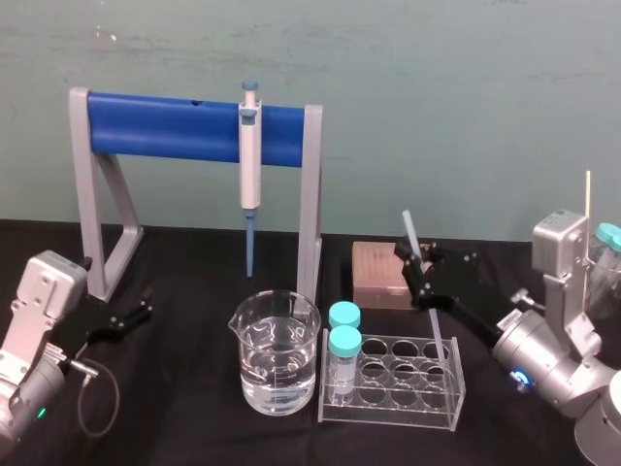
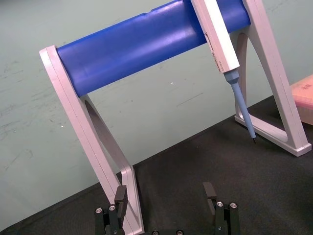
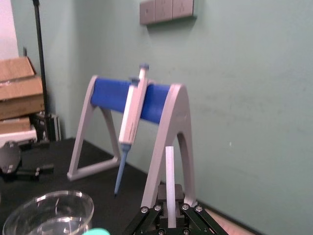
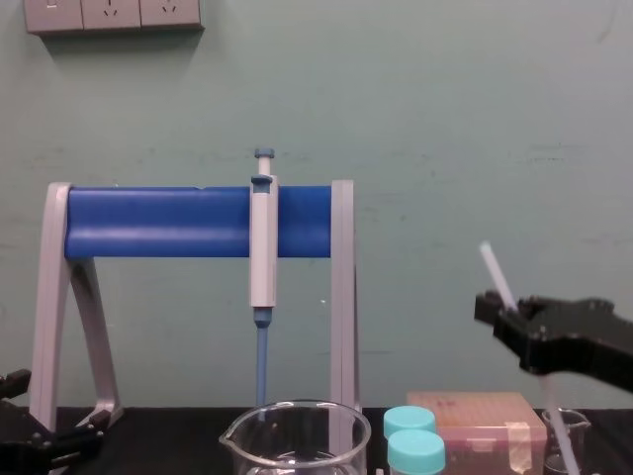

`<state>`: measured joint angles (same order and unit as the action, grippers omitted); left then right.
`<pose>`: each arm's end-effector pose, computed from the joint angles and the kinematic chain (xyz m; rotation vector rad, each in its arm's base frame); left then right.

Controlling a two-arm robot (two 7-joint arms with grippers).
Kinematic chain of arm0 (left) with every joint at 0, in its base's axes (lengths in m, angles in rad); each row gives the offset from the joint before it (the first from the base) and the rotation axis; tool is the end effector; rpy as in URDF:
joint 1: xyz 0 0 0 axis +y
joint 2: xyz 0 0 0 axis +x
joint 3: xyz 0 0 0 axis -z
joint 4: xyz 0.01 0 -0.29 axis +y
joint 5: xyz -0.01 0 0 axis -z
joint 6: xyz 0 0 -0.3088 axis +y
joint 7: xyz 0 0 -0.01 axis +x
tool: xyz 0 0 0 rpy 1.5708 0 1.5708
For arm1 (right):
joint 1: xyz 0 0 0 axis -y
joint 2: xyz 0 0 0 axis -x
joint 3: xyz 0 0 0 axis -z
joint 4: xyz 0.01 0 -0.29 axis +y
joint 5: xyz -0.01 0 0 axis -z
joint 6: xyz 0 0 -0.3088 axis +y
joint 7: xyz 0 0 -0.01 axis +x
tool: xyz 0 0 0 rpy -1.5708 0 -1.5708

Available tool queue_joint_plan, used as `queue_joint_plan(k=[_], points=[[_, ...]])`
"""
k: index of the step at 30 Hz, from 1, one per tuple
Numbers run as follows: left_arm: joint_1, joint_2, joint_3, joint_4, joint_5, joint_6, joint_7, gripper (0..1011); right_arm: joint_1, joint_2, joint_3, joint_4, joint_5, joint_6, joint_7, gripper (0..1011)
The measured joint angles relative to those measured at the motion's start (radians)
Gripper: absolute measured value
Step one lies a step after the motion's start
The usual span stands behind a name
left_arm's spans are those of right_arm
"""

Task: Pick up the stirring rod with one hand, then place it down.

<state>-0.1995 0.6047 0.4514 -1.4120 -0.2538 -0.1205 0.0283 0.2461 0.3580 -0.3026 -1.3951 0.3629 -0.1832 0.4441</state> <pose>0.3581 0.0827 -0.3023 0.3046 -0.2851 1.2479 0.3874 -0.0346 -0.2789 0.0621 -0.1537 -0.9045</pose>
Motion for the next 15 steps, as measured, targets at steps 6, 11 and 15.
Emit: queue_joint_plan(k=[6, 11, 15], points=[[0.000, 0.000, 0.000, 0.000, 0.000, 0.000, 0.000, 1000, -0.003, -0.010, 0.023, -0.020, -0.003, -0.059, -0.002, 69], [0.000, 0.000, 0.000, 0.000, 0.000, 0.000, 0.000, 1000, -0.005, -0.024, 0.049, -0.021, -0.010, -0.143, -0.002, 69], [0.000, 0.000, 0.000, 0.000, 0.000, 0.000, 0.000, 1000, -0.008, -0.038, 0.064, -0.007, -0.027, -0.214, -0.003, 69]])
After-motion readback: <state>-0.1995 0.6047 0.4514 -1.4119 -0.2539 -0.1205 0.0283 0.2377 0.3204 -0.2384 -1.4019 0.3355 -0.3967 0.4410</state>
